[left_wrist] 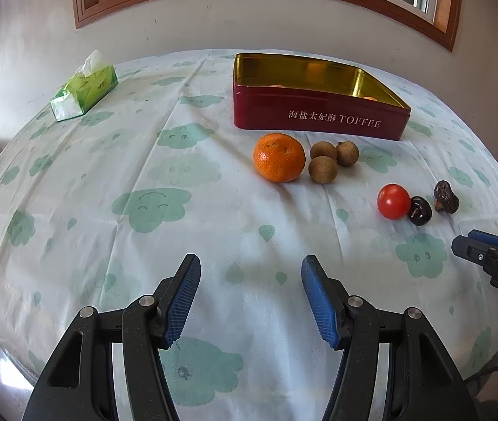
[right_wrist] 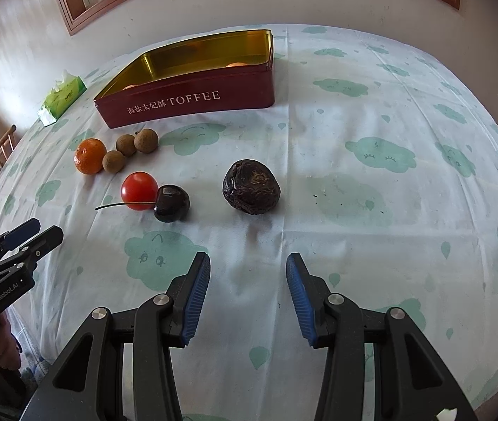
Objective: Organize fruits
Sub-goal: 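Withdraw both tools from the tin toward the remaining fruits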
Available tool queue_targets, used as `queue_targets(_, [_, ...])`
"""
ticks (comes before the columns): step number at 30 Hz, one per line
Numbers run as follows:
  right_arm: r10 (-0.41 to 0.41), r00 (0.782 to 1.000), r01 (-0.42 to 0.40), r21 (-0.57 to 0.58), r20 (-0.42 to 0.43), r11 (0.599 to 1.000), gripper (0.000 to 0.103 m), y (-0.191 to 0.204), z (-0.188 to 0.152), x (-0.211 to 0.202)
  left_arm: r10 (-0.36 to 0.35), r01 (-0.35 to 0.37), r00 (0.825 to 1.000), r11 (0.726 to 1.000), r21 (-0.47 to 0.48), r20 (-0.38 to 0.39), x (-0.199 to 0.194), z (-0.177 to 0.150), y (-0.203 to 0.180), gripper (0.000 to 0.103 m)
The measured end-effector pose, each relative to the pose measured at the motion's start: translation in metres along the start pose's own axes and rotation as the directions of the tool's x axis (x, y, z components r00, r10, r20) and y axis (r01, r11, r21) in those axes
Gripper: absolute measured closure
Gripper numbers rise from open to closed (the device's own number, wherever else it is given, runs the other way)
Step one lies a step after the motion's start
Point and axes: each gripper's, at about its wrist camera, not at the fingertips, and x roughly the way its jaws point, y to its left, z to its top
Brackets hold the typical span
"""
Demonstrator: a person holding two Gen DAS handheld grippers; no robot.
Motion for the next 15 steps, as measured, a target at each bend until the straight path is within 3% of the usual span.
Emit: queue_targets(15, [-0.018, 1.000, 0.018, -0.017, 0.020, 1.000, 0.060, 0.000, 0.022, 0.015, -0.002, 0.002, 1.000, 1.000, -0.008, -0.012, 0.009, 0.000, 0.002, 0.042])
